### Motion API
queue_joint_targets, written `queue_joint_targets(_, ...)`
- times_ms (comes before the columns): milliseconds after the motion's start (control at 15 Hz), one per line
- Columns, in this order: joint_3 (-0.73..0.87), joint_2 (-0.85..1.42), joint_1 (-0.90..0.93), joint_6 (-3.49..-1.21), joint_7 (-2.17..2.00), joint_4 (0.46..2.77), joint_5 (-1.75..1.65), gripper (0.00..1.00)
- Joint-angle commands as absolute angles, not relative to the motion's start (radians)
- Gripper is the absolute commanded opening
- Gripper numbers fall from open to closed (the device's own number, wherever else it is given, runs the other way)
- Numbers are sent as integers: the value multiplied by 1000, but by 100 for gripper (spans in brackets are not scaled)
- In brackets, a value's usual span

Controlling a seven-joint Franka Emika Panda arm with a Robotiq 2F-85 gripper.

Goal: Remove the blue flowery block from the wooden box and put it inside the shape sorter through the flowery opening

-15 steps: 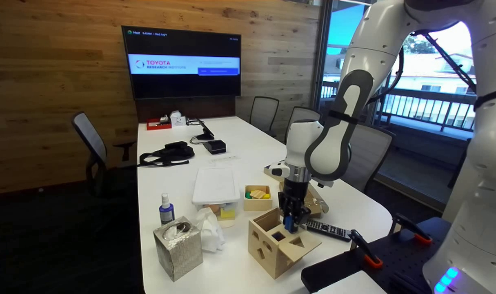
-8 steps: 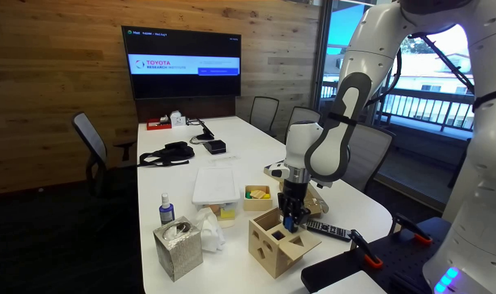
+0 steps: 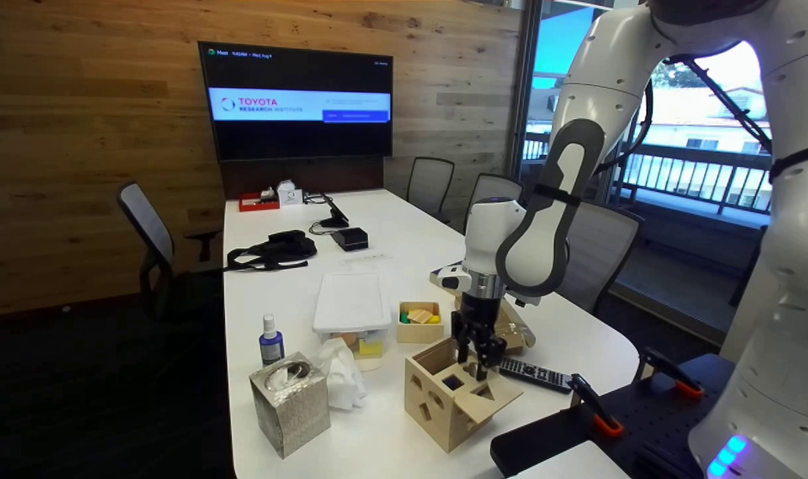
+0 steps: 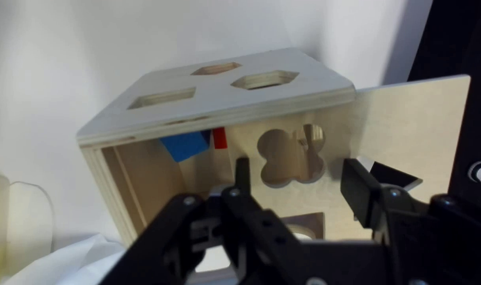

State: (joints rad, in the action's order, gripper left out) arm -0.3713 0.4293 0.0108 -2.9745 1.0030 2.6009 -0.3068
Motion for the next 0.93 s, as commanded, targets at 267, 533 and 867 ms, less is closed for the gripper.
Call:
queue_joint_targets(267,-463,399,-58,-2947,1067,2609,-276,100)
queue_joint_targets(533,-651,337,-219,-2873,1081,2630,-191,100)
queue_joint_targets(867,-967,206,-482,-2773,1116,2645,34,100)
